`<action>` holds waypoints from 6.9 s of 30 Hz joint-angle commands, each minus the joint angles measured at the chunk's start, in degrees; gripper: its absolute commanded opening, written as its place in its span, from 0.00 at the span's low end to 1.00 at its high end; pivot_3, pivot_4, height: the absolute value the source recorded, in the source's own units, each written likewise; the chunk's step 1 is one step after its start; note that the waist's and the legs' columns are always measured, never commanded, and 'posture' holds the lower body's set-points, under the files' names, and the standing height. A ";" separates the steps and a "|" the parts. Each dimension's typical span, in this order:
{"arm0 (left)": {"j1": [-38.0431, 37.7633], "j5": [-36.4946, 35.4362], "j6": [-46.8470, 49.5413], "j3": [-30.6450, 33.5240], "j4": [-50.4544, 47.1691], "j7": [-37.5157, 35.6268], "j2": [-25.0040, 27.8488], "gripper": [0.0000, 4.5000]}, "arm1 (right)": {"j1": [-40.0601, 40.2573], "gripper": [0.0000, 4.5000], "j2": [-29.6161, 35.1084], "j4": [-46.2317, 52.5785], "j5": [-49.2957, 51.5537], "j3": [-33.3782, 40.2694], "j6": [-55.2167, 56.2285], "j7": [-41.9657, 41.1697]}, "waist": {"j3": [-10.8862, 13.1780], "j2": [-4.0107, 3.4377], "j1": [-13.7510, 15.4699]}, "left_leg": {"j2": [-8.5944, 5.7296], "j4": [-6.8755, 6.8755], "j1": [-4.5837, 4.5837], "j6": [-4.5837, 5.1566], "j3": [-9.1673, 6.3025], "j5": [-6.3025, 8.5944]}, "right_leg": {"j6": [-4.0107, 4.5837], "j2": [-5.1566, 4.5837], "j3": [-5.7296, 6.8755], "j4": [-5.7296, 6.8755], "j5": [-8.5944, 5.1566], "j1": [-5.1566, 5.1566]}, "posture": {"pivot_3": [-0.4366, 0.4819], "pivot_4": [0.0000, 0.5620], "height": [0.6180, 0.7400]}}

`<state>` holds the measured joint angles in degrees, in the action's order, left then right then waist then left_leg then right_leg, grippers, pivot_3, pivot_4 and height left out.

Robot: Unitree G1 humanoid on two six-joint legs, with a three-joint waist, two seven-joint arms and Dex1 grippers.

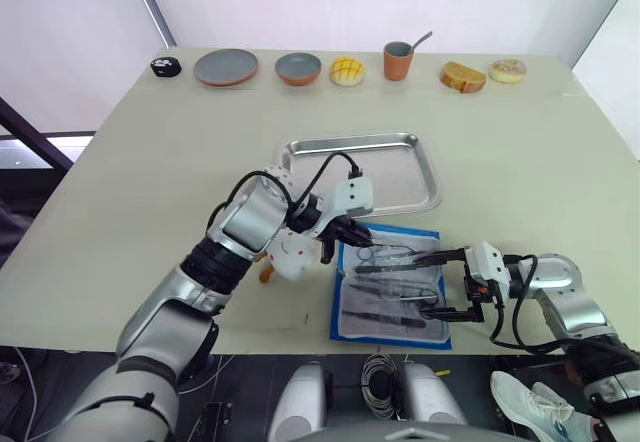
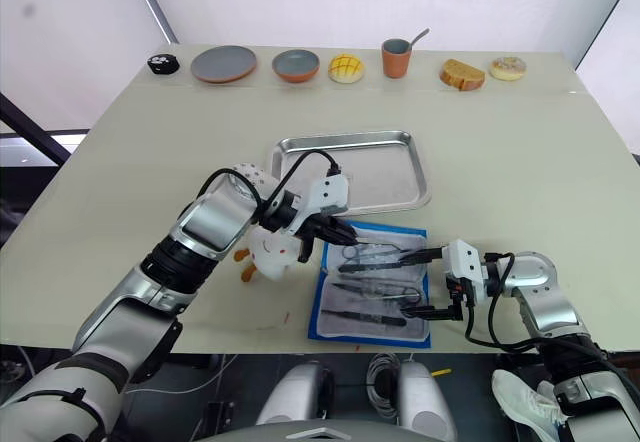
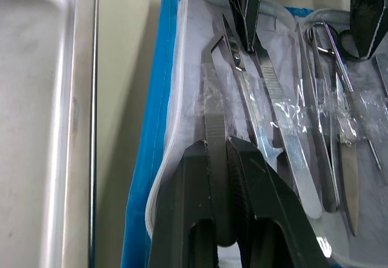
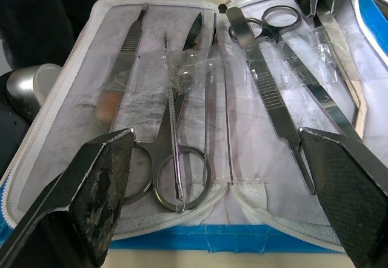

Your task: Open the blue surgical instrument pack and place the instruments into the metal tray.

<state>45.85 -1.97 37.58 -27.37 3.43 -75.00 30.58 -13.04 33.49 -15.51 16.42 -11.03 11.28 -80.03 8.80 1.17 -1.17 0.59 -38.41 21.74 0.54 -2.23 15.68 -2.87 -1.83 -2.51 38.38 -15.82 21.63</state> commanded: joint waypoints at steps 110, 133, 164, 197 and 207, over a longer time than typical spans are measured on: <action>-12.94 -24.22 19.98 33.96 -23.39 49.38 -16.63 0.34 | 0.33 1.00 0.25 -4.91 -3.56 -2.54 -1.22 -0.37 | -0.06 0.26 0.14 | 0.01 0.21 0.00 -0.53 -0.36 -0.22 | 0.05 -0.23 0.23 -0.13 -0.01 -0.06 | 0.48 0.27 1.00; -36.58 -34.74 -4.24 42.36 -12.13 -1.79 21.47 0.97 | 1.25 1.00 0.76 -5.26 -1.83 -0.38 -0.62 -1.05 | -0.03 0.13 0.39 | 0.12 0.40 0.02 -0.24 -0.41 -0.08 | 0.15 -0.30 0.29 -0.41 -0.03 -0.06 | 0.48 0.27 1.00; -12.91 -18.44 -0.70 10.92 -14.49 8.58 9.93 0.71 | 2.60 1.00 -0.08 -3.86 -0.03 1.58 -0.90 -0.40 | 0.13 -0.05 0.24 | -0.12 0.27 0.16 -0.21 -0.49 -0.08 | 0.09 -0.13 0.42 -0.37 -0.02 -0.06 | 0.48 0.27 1.00; -7.83 0.28 -11.75 -3.21 -1.28 9.59 -1.39 0.52 | 1.74 1.00 -0.30 -3.41 -0.33 1.19 -1.81 0.77 | -0.01 0.11 0.41 | 0.00 0.97 0.09 -0.39 0.08 -0.88 | 0.25 -0.07 0.70 -0.59 0.15 -0.13 | 0.48 0.27 1.00; -7.91 1.75 -12.27 -3.16 -0.35 8.56 -2.02 0.52 | 1.67 1.00 -0.57 -3.25 -0.37 1.04 -1.92 0.95 | -0.02 0.11 0.40 | 0.01 0.96 0.08 -0.18 0.15 -0.76 | 0.27 -0.08 0.64 -0.53 0.14 -0.09 | 0.48 0.27 1.00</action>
<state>38.00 -1.18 25.46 -29.88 2.87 -66.20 28.56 -12.74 32.83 -16.80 18.18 -8.62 10.99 -79.44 8.78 1.29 -0.77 0.61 -37.45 21.82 0.36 -2.08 14.93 -2.60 -1.91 -1.87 37.85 -15.68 21.55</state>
